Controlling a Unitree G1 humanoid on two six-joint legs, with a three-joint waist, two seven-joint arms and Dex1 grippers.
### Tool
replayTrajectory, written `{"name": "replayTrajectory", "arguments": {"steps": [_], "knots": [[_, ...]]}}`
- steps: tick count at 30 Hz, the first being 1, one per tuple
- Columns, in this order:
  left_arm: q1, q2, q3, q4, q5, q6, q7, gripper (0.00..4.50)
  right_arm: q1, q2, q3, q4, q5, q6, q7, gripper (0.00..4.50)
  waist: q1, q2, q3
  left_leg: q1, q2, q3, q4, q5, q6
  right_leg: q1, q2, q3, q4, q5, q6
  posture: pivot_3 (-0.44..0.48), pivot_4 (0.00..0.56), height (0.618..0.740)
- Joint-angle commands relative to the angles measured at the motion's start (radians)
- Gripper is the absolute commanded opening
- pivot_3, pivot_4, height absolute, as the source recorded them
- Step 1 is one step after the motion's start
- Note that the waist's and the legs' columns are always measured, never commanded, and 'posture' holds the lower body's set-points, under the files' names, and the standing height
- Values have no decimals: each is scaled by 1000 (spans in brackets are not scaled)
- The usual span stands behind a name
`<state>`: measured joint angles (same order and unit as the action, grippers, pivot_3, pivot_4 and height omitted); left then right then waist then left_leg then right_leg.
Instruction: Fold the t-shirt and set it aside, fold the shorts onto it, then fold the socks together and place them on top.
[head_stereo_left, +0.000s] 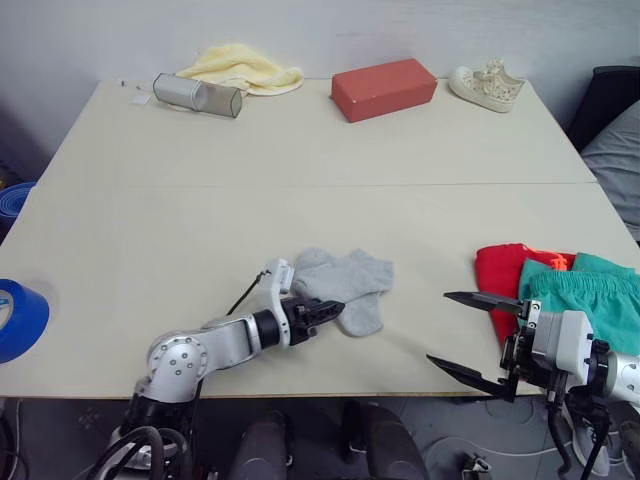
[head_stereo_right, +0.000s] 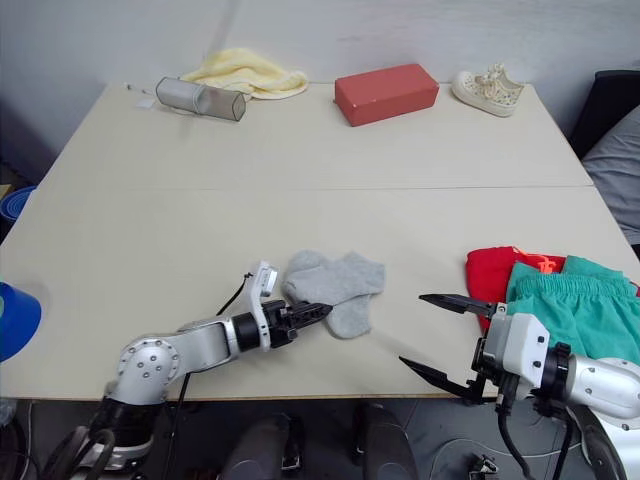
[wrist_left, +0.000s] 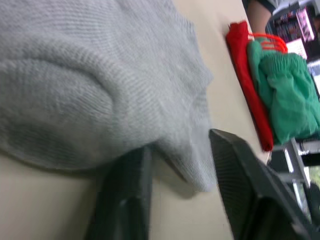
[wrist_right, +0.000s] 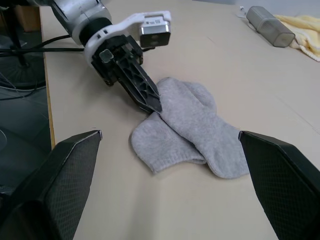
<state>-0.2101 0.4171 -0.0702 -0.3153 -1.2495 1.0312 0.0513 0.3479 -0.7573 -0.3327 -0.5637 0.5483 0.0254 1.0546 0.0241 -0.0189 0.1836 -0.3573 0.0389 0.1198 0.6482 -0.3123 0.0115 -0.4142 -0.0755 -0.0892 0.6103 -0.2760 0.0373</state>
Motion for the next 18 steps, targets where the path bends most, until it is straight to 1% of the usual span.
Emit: {"name": "replayTrajectory", "arguments": {"steps": [1,3,4,5,7,8,10,11,12,14,15,18], "knots": [[57,80,49,-86,92,-67,-159,3319,14,15,-16,-46,28,34,-41,4500,0,0,0,0,0,0,0,0,0,0,0,0,0,0,0,0,150,740],[89,141,79,-108,123,-101,-277,3319,14,21,-10,-56,24,57,-72,4500,1,0,0,-1,1,0,-1,-1,-1,-1,0,-1,0,-1,-2,0,150,740],[99,180,95,-109,131,-104,-330,3319,10,24,-7,-65,46,99,-101,4500,1,0,0,-1,1,0,-1,-1,-1,-2,0,-1,0,-1,-2,0,150,740],[109,222,103,-108,151,-108,-386,3319,1,29,-5,-76,80,148,-139,4500,2,0,0,-2,1,0,-1,-1,-2,-3,0,-1,0,-1,-2,0,150,740],[133,328,118,-97,193,-123,-538,3319,-11,32,6,-106,180,274,-220,4500,1,0,0,-3,2,0,0,-4,-6,-4,0,-1,0,-2,-4,0,150,740],[140,367,122,-85,217,-138,-598,3319,-15,31,11,-119,217,323,-250,4500,1,0,0,-4,2,0,0,-4,-6,-6,0,-1,0,-2,-4,0,150,740],[133,426,121,-35,306,-218,-710,3319,-21,17,32,-143,288,435,-314,4500,1,1,0,-9,2,0,0,-4,-6,-11,-1,-1,1,-4,-7,0,150,740],[111,444,113,6,358,-261,-751,3662,-28,15,45,-152,326,497,-360,4500,1,1,0,-13,2,0,0,-3,-6,-15,-1,-1,1,-3,-7,0,150,740],[76,452,103,55,413,-318,-795,3818,-35,12,61,-160,352,554,-404,4500,4,1,0,-14,2,0,0,-3,-6,-15,-1,-1,1,-3,-7,0,150,740],[-10,436,88,151,483,-381,-846,4418,-61,20,94,-166,383,637,-482,4500,6,1,0,-15,2,-1,0,-3,-6,-16,-2,-3,1,-3,-8,0,150,740],[-53,423,78,196,511,-397,-858,4465,-75,29,110,-165,391,673,-525,4500,7,1,0,-16,2,-1,0,-3,-6,-16,-2,-3,1,-4,-8,0,150,740],[-206,365,18,345,609,-450,-918,4465,-123,71,187,-153,343,726,-621,4500,4,1,0,-17,2,-1,1,-2,-2,-16,-2,-3,1,-2,-6,0,150,740]]}}
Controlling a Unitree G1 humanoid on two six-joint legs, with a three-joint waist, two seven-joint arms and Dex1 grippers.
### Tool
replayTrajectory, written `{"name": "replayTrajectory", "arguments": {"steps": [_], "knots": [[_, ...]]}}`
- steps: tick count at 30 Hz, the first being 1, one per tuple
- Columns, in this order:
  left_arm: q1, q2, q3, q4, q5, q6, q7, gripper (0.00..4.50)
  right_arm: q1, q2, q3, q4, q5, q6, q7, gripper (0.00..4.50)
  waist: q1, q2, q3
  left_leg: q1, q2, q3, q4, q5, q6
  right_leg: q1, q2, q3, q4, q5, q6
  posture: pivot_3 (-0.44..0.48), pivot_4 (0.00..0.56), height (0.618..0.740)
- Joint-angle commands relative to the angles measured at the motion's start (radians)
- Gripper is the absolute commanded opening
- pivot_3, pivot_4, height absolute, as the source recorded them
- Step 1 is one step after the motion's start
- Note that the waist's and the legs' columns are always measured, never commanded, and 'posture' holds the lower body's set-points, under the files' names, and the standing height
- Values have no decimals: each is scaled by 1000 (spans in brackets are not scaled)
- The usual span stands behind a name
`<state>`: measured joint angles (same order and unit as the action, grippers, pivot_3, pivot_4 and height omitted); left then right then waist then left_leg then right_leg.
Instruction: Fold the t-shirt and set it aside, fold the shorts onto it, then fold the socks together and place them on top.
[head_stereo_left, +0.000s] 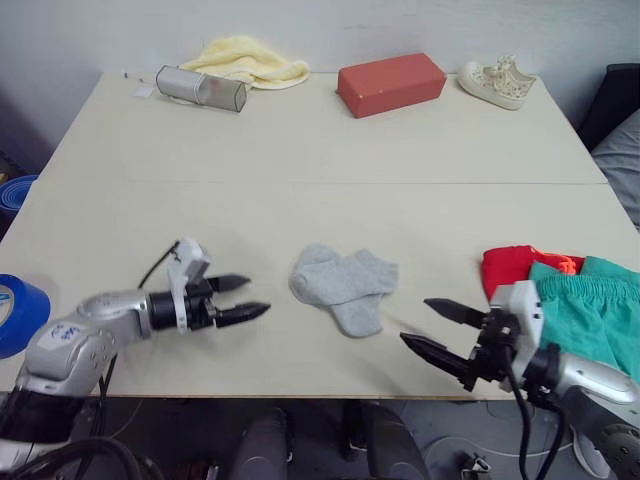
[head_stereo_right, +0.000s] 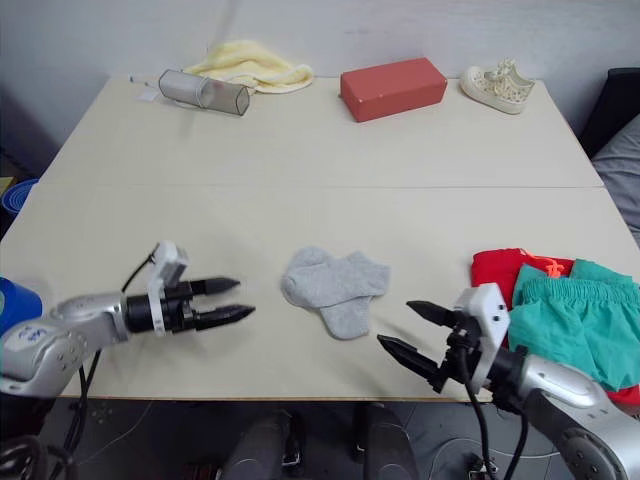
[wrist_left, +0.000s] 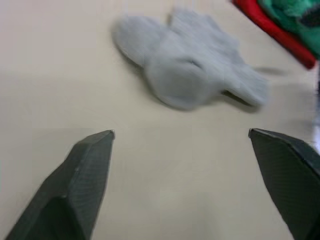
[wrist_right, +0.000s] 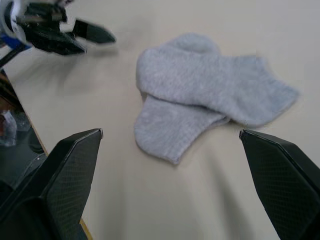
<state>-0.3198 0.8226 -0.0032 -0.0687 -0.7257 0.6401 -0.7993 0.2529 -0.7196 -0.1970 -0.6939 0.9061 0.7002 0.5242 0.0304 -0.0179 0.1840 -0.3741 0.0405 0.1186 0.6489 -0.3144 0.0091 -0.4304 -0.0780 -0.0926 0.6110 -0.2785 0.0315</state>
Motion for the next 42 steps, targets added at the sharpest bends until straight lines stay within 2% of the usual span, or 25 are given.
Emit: {"name": "replayTrajectory", "arguments": {"steps": [1,6,11,16,17,20,24,30,32,36,38,42], "knots": [[-145,-63,-74,142,112,-62,-87,4465,-43,47,80,-16,-48,54,-113,4500,-3,0,0,0,0,0,0,1,4,0,0,0,0,2,3,0,150,740],[-352,-208,-150,354,235,-66,-100,4465,-102,137,148,19,-114,109,-245,4500,-5,-1,0,-3,-1,1,2,2,2,-1,1,-2,0,2,6,0,150,740],[-517,-350,-173,576,327,-66,-88,4465,-134,181,224,30,-159,154,-275,4500,-10,-3,0,-12,0,1,11,4,1,-6,4,-3,3,4,8,0,150,740],[-594,-382,-220,711,432,-94,-153,4465,-160,212,252,40,-189,190,-303,4500,-20,-6,1,-12,1,1,17,0,7,-7,4,-2,9,4,9,0,150,740],[-602,-383,-225,724,444,-93,-167,4079,-163,218,257,41,-191,200,-308,4500,-21,-6,1,-12,1,1,17,0,7,-7,4,-2,10,4,9,0,150,740],[-610,-373,-250,744,494,-103,-222,3335,-174,234,273,47,-213,215,-323,3896,-26,-7,0,-12,2,0,17,1,6,-7,5,-2,11,5,8,0,150,740],[-608,-367,-246,767,535,-100,-239,2034,-187,250,278,52,-236,223,-324,2566,-32,-7,0,-11,2,0,17,1,5,-7,4,-2,12,4,8,0,150,740],[-573,-367,-208,720,524,-52,-247,95,-208,255,276,54,-229,228,-285,476,-34,-7,0,-11,2,0,17,2,5,-8,4,-2,13,4,8,0,150,740],[-553,-364,-199,689,522,-34,-249,0,-219,261,272,48,-222,228,-275,71,-35,-7,0,-11,2,0,17,2,5,-8,4,-1,14,4,8,0,150,740],[-519,-363,-167,634,512,-1,-233,0,-233,260,274,46,-239,212,-246,71,-33,-7,0,-11,1,0,18,3,5,-9,4,-1,16,4,8,0,150,740],[-499,-360,-151,604,507,15,-222,0,-231,289,228,44,-196,220,-251,71,-33,-8,0,-11,1,0,19,3,5,-9,4,-1,16,4,8,0,150,740],[-450,-343,-132,531,497,49,-212,0,-230,269,177,25,-146,302,-257,915,-34,-7,0,-11,1,0,19,3,5,-9,3,0,17,4,7,0,150,740]]}}
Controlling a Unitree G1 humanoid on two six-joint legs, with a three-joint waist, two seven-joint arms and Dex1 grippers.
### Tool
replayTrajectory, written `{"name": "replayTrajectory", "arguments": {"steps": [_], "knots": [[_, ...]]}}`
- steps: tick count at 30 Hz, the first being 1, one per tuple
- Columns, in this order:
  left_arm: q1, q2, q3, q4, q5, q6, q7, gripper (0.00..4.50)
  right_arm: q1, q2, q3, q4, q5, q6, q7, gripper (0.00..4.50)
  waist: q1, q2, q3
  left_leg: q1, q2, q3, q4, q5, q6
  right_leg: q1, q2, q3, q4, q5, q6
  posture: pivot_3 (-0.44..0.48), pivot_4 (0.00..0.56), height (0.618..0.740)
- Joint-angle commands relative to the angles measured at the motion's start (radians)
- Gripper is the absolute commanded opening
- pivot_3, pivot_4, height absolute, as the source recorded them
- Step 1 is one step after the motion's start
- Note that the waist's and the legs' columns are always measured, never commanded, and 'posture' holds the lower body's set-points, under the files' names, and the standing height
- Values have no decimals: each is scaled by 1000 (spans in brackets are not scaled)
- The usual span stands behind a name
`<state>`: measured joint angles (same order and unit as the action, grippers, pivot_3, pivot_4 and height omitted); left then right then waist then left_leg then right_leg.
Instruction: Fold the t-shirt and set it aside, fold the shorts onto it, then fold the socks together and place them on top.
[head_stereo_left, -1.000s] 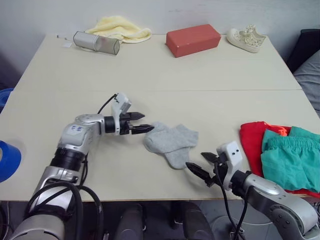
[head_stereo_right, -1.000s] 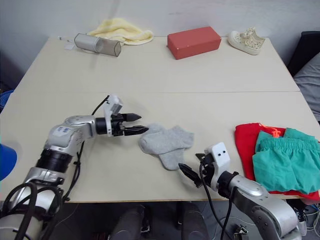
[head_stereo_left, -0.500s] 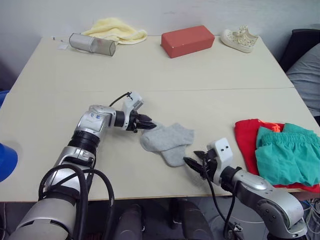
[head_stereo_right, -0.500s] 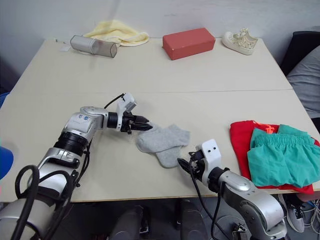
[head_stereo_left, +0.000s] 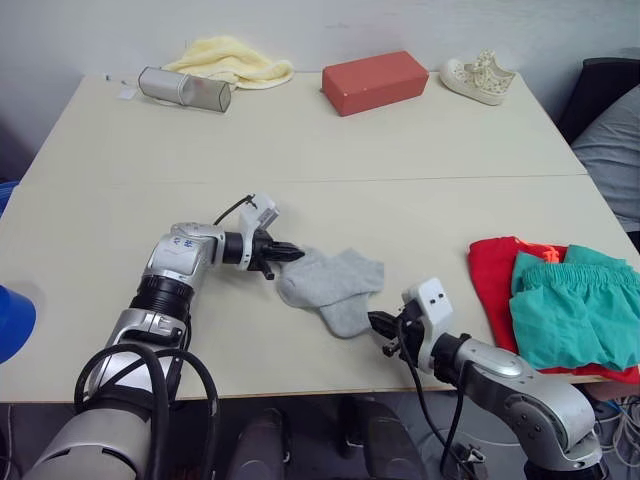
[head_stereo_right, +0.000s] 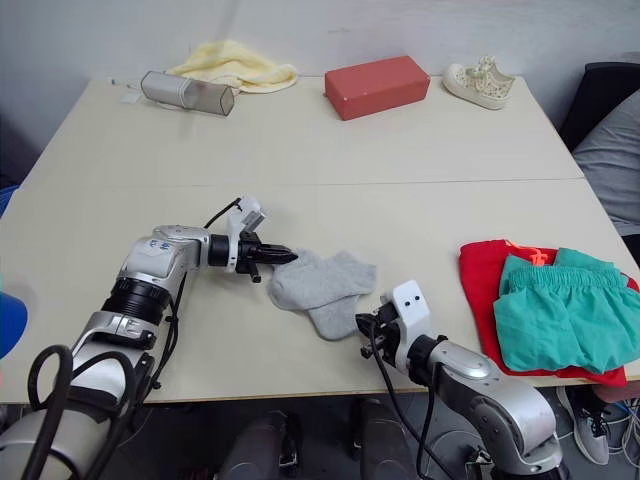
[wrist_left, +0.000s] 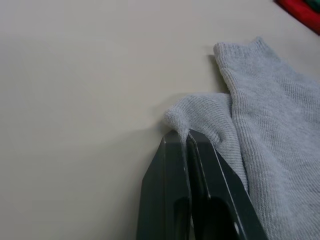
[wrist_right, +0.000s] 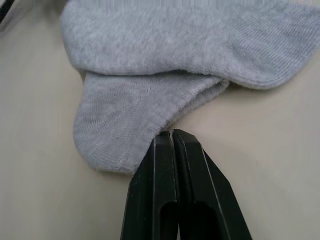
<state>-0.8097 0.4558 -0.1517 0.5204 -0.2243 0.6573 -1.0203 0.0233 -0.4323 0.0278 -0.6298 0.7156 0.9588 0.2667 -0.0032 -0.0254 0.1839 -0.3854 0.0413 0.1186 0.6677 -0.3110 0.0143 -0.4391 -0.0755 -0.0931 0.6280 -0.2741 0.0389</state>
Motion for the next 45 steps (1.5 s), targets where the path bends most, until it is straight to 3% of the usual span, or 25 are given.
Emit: {"name": "replayTrajectory", "arguments": {"steps": [1,10,11,18,28,32,41,45], "knots": [[51,27,21,-75,-8,40,15,0,-1,-20,-60,-41,54,57,-5,1297,-1,0,0,0,0,0,0,0,0,0,0,0,0,0,0,0,150,740],[111,29,51,-157,-30,81,56,0,53,15,-145,-83,216,144,-46,4351,1,0,0,1,-1,0,0,1,0,0,-1,0,1,0,0,0,150,740],[111,29,52,-157,-30,80,58,0,52,14,-155,-79,232,152,-51,4478,1,0,0,1,-1,0,0,1,0,0,-1,0,1,0,-1,0,150,740],[108,17,54,-147,-35,71,69,0,28,12,-230,-44,352,185,-97,4478,1,0,0,1,-1,0,0,3,0,1,-2,0,1,2,-2,0,150,740],[119,0,66,-168,-56,88,89,0,-46,28,-48,10,249,187,-131,4478,0,-1,-1,2,-1,-1,0,4,-1,1,-1,0,2,2,-2,0,150,740],[122,3,73,-181,-60,99,93,0,-80,24,-21,48,228,200,-111,3249,0,-1,-1,2,-1,0,0,5,0,1,-2,0,1,4,-3,0,150,740],[146,11,90,-217,-69,116,106,0,-111,-10,2,63,202,203,-49,24,-1,-1,-1,2,-1,0,-2,6,-1,0,-1,0,1,4,-3,0,150,740],[181,4,100,-283,-86,146,131,0,-141,-24,-11,71,200,201,-21,24,-1,-1,-1,2,-1,0,-2,6,-1,0,-1,0,1,4,-3,0,150,740]]}}
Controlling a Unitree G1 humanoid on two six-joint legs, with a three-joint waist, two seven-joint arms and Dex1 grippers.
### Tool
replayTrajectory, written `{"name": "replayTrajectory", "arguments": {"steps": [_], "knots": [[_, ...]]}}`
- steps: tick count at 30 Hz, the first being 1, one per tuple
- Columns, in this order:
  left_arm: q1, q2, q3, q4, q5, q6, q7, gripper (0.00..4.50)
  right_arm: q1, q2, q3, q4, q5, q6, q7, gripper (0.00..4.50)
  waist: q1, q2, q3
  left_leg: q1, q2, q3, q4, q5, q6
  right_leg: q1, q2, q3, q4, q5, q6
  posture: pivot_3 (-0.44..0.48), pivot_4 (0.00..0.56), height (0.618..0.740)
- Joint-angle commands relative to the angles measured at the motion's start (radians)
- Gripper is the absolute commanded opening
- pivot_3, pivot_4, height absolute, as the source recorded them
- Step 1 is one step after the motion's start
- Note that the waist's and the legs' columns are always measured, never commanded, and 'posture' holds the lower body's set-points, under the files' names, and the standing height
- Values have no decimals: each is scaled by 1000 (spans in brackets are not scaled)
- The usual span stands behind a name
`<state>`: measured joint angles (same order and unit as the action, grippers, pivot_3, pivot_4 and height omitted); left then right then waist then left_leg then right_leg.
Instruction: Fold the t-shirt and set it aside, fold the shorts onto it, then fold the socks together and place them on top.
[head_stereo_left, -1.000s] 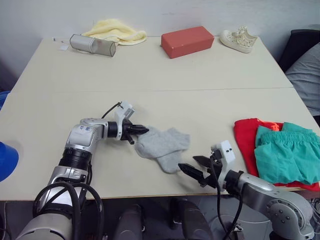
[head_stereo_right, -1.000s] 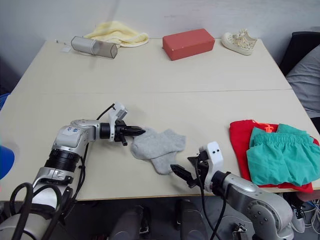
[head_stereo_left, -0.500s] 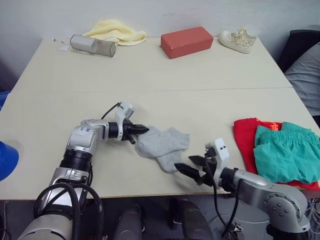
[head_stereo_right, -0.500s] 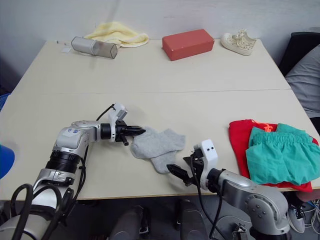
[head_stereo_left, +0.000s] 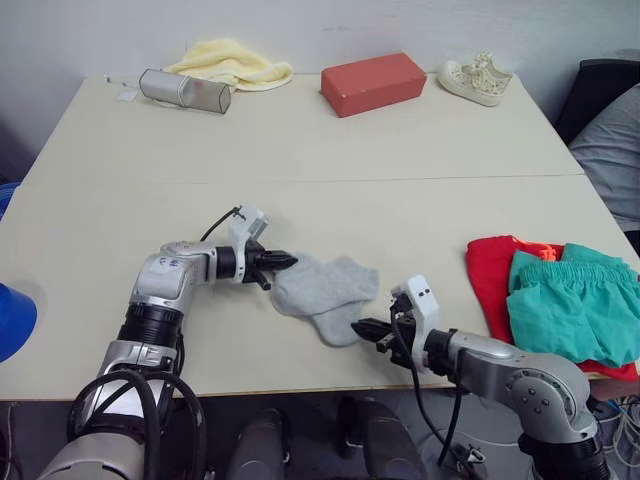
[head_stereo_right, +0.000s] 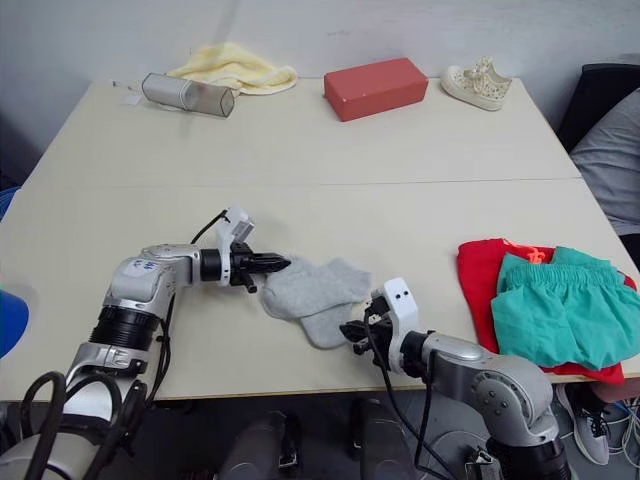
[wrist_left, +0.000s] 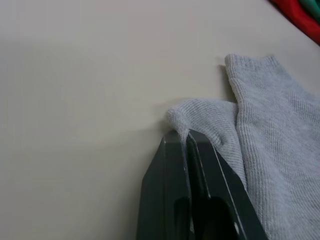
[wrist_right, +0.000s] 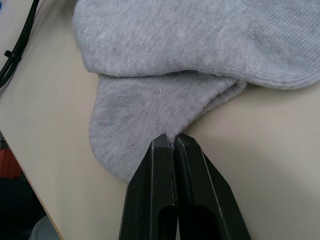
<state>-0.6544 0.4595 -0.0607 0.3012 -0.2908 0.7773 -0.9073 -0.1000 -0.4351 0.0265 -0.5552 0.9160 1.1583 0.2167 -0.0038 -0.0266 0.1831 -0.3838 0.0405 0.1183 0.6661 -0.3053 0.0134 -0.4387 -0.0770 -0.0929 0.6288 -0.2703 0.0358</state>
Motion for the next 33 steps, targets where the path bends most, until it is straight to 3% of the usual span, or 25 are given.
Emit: {"name": "replayTrajectory", "arguments": {"steps": [1,7,13,19,24,25,28,33], "knots": [[39,2,15,-92,-27,40,25,0,-28,-38,-15,2,-8,-3,42,24,0,0,0,0,0,0,0,0,0,0,0,0,0,0,0,0,150,740],[158,42,66,-310,-87,134,63,0,-108,-214,-6,62,-104,-52,176,24,1,0,0,-1,0,1,0,0,1,-1,-1,1,-1,0,0,0,150,740],[308,98,149,-517,-163,216,104,0,-244,-296,47,177,-171,-80,319,24,0,1,1,-2,0,0,-1,1,-1,-3,0,0,0,0,-1,0,150,740],[390,86,202,-603,-207,228,177,0,-270,-304,100,258,-243,-123,400,24,6,1,1,-3,0,0,-1,1,-1,-3,-1,0,-1,1,-1,0,150,740],[408,93,200,-615,-249,231,173,0,-256,-281,64,278,-231,-105,413,24,5,1,1,-3,-1,0,0,1,0,-3,-1,0,-1,1,0,0,150,740],[409,97,196,-616,-257,233,168,0,-257,-288,69,276,-232,-104,427,209,4,1,1,-3,-1,0,0,1,0,-3,-1,0,-1,1,0,0,150,740],[431,115,198,-629,-264,225,169,709,-250,-301,36,263,-229,-123,451,1006,2,1,1,-3,-1,0,0,2,0,-3,-1,0,-1,1,-1,0,150,740],[467,177,273,-621,-316,231,129,2285,-234,-395,-47,237,-161,-123,595,2674,4,1,1,-4,-1,0,-1,1,0,-4,-1,0,-1,2,-1,0,150,740]]}}
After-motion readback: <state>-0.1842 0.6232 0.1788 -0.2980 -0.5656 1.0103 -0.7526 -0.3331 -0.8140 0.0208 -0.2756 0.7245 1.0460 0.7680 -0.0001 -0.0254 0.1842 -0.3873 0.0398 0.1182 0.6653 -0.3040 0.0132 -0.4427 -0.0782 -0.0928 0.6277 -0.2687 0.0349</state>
